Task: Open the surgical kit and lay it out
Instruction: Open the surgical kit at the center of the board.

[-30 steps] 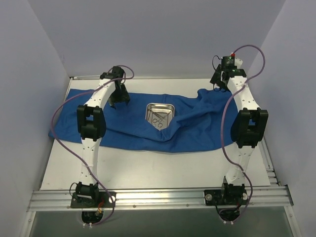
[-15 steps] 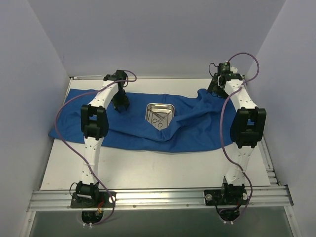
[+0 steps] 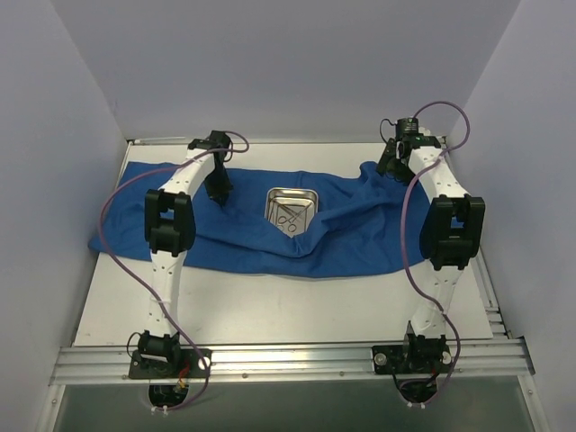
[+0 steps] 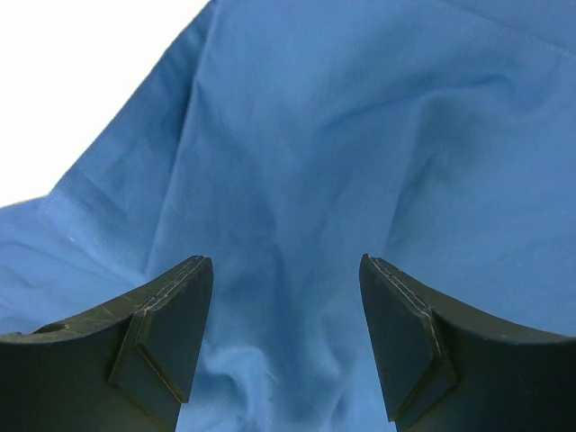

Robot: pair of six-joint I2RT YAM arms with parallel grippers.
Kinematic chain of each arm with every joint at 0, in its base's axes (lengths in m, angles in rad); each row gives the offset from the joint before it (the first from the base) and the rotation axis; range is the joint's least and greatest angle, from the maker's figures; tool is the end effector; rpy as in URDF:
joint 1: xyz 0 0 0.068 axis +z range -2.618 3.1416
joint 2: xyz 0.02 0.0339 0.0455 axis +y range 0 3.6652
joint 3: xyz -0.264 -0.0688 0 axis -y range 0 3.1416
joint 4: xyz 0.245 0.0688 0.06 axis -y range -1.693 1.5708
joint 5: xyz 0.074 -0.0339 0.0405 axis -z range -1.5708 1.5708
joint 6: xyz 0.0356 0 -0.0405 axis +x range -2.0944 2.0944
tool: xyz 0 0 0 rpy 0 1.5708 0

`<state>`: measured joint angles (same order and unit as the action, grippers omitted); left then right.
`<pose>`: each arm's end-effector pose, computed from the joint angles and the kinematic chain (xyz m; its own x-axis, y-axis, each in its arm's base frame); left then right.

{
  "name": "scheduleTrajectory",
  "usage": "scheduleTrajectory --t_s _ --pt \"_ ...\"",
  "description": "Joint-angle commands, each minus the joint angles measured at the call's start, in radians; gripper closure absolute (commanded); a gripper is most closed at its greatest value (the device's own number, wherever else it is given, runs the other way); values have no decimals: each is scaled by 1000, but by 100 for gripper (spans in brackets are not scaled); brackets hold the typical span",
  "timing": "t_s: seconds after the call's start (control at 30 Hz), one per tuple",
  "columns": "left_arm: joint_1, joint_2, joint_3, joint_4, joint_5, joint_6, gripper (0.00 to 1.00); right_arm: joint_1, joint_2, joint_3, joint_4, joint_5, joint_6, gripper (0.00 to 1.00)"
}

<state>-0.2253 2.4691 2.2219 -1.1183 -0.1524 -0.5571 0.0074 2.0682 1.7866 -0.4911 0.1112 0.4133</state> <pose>0.4896 -0.1067 0.1693 -0.9108 -0.3274 -0.2516 -0.3427 0.9393 0.0184 0.4763 -0.0004 0.2587 -0.6103 0.3946 -0.6868 0.3464 0.9127 0.2166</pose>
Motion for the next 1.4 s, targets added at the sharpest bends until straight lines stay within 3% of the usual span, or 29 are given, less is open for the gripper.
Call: scheduleTrajectory --t_s 0.0,0.3,0.43,0.57,0.6,0.63,0.97,1.37 --pt "-2 -116 -54 52 33 29 98 -1 -11 65 -89 14 13 33" --pt "1 -390 -358 190 48 71 98 -3 105 197 -155 65 68 34" --pt "1 -463 -448 209 62 79 98 -3 155 227 -98 123 53 37" --pt "0 -524 -547 238 76 80 98 -49 203 203 11 113 24 61" --pt "1 -545 -565 241 76 82 98 -55 220 227 13 105 24 71" --pt "3 -556 -594 242 73 85 98 -60 237 241 13 101 24 74" --pt "23 -639 -732 259 76 97 98 -113 392 306 -17 157 73 82" --pt "56 -667 -752 262 97 117 98 -196 454 387 -37 231 56 80"
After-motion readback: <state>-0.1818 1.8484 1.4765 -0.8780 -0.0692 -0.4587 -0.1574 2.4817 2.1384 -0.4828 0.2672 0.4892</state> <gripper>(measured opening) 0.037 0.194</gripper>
